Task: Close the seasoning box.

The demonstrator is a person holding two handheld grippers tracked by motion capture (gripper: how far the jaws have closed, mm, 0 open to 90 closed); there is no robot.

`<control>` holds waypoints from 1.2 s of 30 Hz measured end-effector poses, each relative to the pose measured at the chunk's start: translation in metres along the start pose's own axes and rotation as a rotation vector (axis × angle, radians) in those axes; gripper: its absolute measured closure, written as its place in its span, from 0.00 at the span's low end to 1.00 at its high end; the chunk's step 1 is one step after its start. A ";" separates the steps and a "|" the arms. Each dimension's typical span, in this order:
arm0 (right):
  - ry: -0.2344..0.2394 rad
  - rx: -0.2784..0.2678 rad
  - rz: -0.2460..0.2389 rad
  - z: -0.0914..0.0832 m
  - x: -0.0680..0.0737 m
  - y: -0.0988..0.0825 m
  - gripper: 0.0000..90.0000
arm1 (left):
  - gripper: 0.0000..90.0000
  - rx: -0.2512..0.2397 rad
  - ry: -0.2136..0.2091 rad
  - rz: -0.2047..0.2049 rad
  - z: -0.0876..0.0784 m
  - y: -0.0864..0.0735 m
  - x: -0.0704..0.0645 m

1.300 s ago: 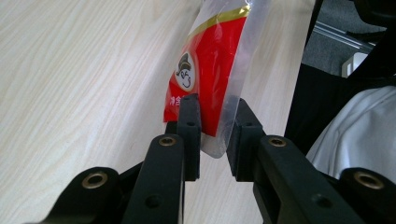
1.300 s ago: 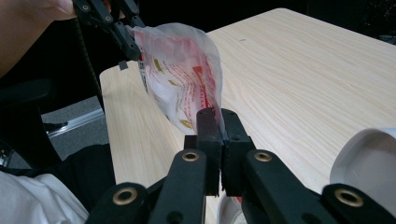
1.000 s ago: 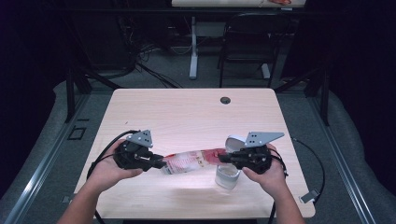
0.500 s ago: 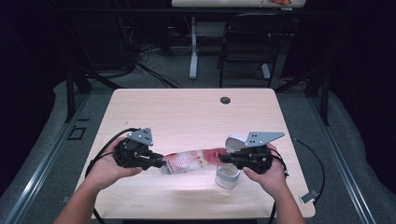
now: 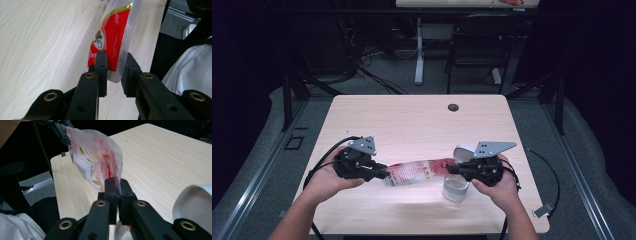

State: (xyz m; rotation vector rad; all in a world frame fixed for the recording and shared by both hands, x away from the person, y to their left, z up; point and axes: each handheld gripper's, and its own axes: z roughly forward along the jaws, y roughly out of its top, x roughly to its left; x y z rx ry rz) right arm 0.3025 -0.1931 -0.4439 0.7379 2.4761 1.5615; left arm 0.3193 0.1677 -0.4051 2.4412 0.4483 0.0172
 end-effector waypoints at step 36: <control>-0.011 -0.001 -0.001 -0.002 -0.001 -0.001 0.97 | 0.87 0.018 0.003 0.006 -0.002 0.008 0.000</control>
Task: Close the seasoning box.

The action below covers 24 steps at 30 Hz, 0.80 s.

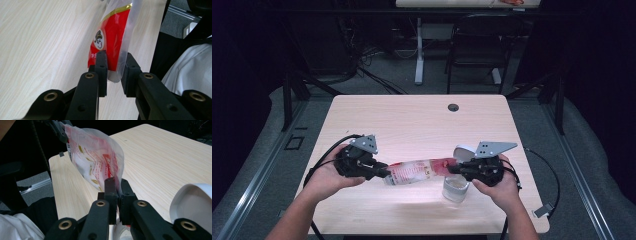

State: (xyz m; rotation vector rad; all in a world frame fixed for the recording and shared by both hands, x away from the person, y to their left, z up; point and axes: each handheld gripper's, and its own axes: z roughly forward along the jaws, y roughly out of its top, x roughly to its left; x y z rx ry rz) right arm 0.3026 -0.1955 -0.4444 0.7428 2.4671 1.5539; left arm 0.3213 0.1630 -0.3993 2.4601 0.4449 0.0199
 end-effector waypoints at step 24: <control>-0.003 0.012 0.012 -0.005 -0.001 -0.001 0.96 | 0.87 0.034 0.001 0.014 -0.010 0.018 -0.006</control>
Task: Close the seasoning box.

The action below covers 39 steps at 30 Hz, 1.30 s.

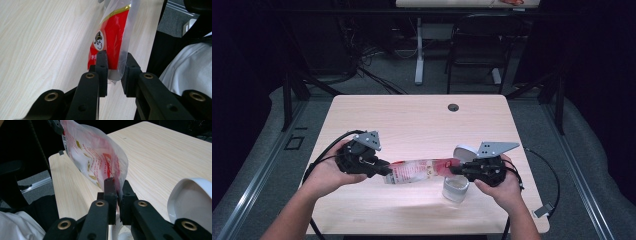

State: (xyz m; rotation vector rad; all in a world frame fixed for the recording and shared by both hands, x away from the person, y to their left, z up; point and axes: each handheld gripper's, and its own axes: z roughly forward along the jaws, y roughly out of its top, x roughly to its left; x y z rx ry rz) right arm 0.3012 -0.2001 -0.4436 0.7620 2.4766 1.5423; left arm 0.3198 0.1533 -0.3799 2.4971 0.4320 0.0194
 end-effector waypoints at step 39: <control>-0.066 -0.089 -0.025 -0.028 0.008 0.010 0.97 | 0.87 0.005 -0.007 0.017 -0.006 0.014 0.000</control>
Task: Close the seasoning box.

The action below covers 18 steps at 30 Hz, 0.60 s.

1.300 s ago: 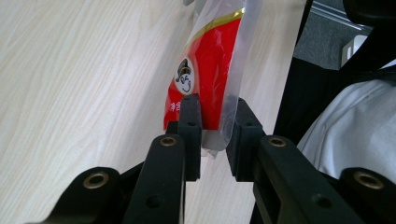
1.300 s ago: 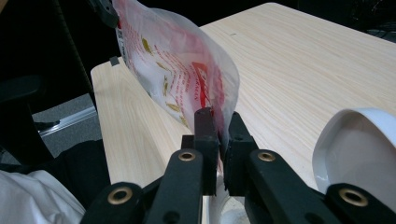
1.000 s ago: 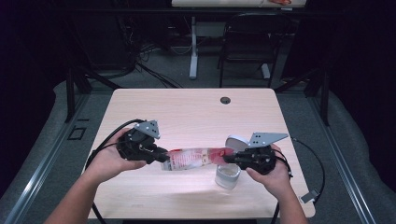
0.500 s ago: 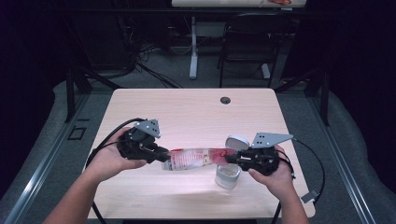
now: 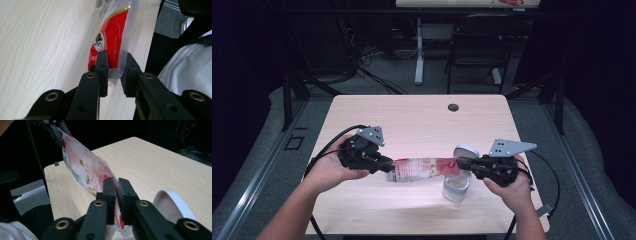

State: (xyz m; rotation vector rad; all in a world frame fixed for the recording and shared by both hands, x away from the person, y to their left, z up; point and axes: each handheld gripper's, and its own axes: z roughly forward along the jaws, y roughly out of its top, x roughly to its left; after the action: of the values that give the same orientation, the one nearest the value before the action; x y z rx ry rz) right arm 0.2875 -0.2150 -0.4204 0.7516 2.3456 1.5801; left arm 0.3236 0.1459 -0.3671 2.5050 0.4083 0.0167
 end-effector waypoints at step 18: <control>0.001 -0.012 0.044 -0.007 -0.006 -0.009 1.00 | 0.87 -0.015 0.010 0.025 -0.006 0.017 -0.002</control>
State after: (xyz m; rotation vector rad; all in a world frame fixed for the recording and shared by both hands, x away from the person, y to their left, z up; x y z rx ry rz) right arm 0.2870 -0.2264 -0.4264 0.8057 2.3338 1.6107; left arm 0.3260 0.1357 -0.3524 2.4966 0.3792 0.0420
